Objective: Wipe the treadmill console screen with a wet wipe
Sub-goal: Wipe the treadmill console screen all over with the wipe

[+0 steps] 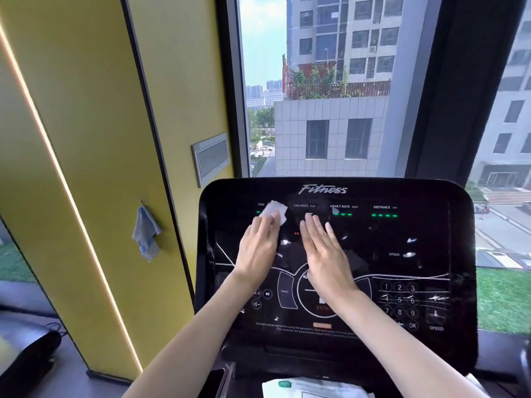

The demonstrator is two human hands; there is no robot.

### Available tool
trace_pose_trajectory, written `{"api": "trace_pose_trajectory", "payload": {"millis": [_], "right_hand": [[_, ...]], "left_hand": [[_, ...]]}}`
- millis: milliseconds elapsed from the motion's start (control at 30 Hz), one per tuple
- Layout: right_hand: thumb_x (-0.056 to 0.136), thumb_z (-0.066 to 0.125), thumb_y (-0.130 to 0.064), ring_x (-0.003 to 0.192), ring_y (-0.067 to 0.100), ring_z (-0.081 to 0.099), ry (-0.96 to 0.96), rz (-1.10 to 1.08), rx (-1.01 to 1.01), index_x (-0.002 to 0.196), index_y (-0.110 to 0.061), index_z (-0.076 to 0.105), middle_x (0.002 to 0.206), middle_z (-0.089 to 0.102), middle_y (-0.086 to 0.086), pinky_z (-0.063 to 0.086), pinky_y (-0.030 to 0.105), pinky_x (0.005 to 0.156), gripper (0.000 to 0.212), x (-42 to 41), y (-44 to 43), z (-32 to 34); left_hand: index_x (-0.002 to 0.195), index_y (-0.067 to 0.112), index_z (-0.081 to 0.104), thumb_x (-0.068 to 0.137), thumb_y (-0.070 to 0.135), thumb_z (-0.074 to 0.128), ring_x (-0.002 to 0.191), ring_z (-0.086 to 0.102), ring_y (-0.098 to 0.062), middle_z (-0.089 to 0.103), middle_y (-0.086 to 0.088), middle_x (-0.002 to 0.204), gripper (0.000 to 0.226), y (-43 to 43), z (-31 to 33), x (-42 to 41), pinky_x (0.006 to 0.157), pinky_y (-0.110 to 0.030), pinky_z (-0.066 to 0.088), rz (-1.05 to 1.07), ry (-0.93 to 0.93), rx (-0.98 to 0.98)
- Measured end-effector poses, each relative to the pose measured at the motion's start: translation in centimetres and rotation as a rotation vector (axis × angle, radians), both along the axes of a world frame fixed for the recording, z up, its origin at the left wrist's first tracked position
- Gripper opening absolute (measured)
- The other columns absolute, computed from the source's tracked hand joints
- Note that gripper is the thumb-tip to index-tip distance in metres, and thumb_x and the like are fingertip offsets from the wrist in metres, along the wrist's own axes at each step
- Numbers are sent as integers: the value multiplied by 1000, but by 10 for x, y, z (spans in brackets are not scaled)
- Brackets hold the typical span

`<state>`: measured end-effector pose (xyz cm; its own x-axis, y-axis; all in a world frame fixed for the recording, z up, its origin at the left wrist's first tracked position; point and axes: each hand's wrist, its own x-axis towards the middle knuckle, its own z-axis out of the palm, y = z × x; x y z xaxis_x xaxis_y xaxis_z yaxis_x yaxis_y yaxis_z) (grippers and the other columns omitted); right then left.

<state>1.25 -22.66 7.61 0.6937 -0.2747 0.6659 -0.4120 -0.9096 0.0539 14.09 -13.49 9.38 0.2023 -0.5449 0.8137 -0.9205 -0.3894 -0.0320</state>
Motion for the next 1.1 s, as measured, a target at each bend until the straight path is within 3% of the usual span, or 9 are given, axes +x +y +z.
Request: {"api": "trace_pose_trajectory", "payload": {"millis": [67, 167, 333, 467, 633, 767, 900, 967, 1100], "right_hand": [[62, 65, 18, 138, 33, 27, -9, 4, -7, 139, 8, 34, 147, 32, 23, 23, 47, 113, 83, -1, -1, -1], [62, 61, 21, 138, 32, 27, -27, 5, 10, 139, 7, 33, 147, 32, 22, 24, 47, 113, 83, 1, 0, -2], [63, 65, 18, 137, 33, 29, -19, 8, -9, 137, 8, 36, 146, 34, 23, 21, 46, 113, 80, 0, -1, 0], [63, 61, 22, 138, 32, 28, -30, -2, -15, 139, 7, 33, 147, 33, 22, 18, 45, 114, 82, 0, -1, -1], [62, 66, 16, 135, 32, 33, 29, -1, -42, 136, 8, 39, 145, 35, 24, 24, 47, 111, 79, -5, -1, 6], [56, 66, 20, 138, 28, 27, 15, 21, 3, 141, 4, 30, 149, 28, 20, 24, 44, 112, 94, -23, -6, 11], [56, 62, 25, 139, 30, 24, -73, -30, 92, 142, 5, 29, 149, 27, 21, 20, 45, 113, 94, -45, -14, 7], [60, 58, 26, 140, 29, 22, -97, -75, 124, 142, 4, 27, 150, 25, 20, 18, 44, 114, 91, -51, -20, 3], [61, 58, 25, 140, 29, 23, -73, -98, 142, 141, 4, 28, 150, 26, 20, 17, 44, 114, 88, -54, -27, -3]], "left_hand": [[113, 0, 58, 62, -19, 45, 77, 40, -23, 50, -11, 93, 56, 7, -1, 16, 50, -32, 45, -10, 54, -29], [115, 2, 60, 61, -29, 52, 82, 46, -28, 50, -15, 94, 62, 5, 6, 20, 44, -27, 39, 154, 472, -332], [109, 3, 61, 59, -22, 56, 77, 40, -20, 44, -4, 90, 56, -2, -2, 9, 46, -24, 45, -90, 32, -35], [112, 2, 64, 72, -24, 54, 79, 48, -29, 51, -15, 89, 49, 0, 3, 22, 55, -29, 45, 105, 490, -457], [116, 3, 57, 68, -22, 55, 79, 43, -21, 43, -3, 94, 55, -4, -7, 8, 46, -33, 50, -219, 54, -35], [113, 0, 63, 76, -21, 58, 75, 48, -22, 49, -15, 95, 43, -2, 1, 16, 52, -31, 49, 13, 473, -441], [112, 2, 60, 63, -23, 57, 84, 44, -23, 44, -5, 99, 55, -14, -10, -13, 44, -28, 46, -192, 126, -92], [112, 4, 61, 65, -23, 57, 85, 45, -23, 43, -4, 99, 55, -11, -6, -3, 41, -29, 46, -249, 82, -57], [113, 2, 63, 78, -19, 54, 81, 51, -29, 50, -17, 94, 42, -15, 2, 2, 60, -34, 49, 27, 501, -491]]}}
